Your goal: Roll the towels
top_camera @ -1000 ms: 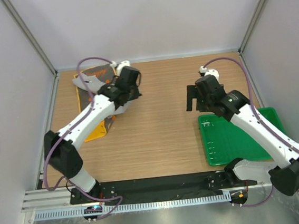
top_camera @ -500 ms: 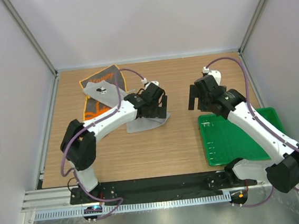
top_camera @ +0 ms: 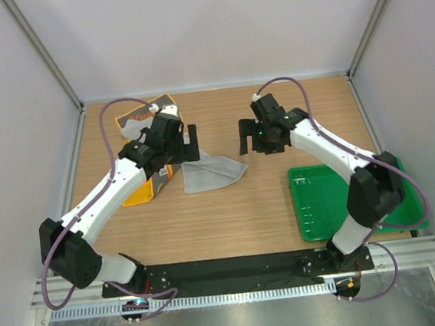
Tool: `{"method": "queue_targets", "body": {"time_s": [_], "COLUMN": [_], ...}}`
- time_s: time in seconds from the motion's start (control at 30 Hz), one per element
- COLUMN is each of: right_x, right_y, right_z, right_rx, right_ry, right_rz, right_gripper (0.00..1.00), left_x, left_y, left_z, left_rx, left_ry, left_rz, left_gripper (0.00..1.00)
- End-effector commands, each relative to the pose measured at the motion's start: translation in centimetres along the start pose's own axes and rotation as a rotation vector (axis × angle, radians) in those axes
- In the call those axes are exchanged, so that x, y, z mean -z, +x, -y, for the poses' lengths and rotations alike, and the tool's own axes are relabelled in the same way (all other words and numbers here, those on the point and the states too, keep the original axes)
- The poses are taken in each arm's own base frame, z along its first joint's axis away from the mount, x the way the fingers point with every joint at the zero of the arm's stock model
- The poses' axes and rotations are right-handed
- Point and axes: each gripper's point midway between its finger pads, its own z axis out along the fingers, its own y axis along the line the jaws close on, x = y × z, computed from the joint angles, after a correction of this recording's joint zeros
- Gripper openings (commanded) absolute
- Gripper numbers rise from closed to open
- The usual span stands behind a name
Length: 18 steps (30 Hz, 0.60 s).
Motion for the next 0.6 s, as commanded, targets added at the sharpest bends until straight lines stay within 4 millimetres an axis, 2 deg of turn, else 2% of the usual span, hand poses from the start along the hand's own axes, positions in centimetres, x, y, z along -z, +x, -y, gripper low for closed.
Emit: {"method": "queue_targets", "body": {"time_s": [0.0,0.03,0.07,0.1,0.2,0.37,0.43,0.57], "right_x": [-2.3,-3.1,-3.8,-5.2,-7.4,-9.4,-10.1,-10.8], "right_y": [-1.0,-0.9,-0.9,-0.3,0.8,1.9,2.0,2.4], "right_z": [-2.7,-2.7,-2.8,-3.0,-3.1,-1.7,-2.0,-2.0], "right_rx": [0.009,-0.005,-0.010,-0.013,-0.032,-0.047,-0.046,-0.050], "right_ry": [-0.072,-0.063,-0.065,-0.068,-0.065,-0.003,-0.029,-0.036], "right_rz": [-0.040,-0.055,-0.065,-0.100,-0.149,-0.171,-0.171,-0.167], "right_gripper": [0.90,0.88,0.86,0.82,0.74,0.72,0.70,0.54], "left_x": [1.2,1.7,1.5,1.6,2.2,3.0,3.1,3.5], "left_y": [1.0,0.8,1.6,1.9,2.4,2.4,2.4,2.4], "left_z": [-2.6,-3.4,-4.1,-4.5,-6.0,-7.4,-7.5,-7.7], "left_rx": [-0.019,-0.004,0.000,0.004,0.030,0.053,0.056,0.064], "left_ry": [-0.036,-0.045,-0.058,-0.062,-0.077,-0.092,-0.094,-0.095], "left_rz": [-0.011,0.004,-0.012,-0.016,-0.014,-0.003,-0.001,0.004], "left_gripper": [1.00,1.00,1.00,1.00,1.00,1.00,1.00,1.00]}}
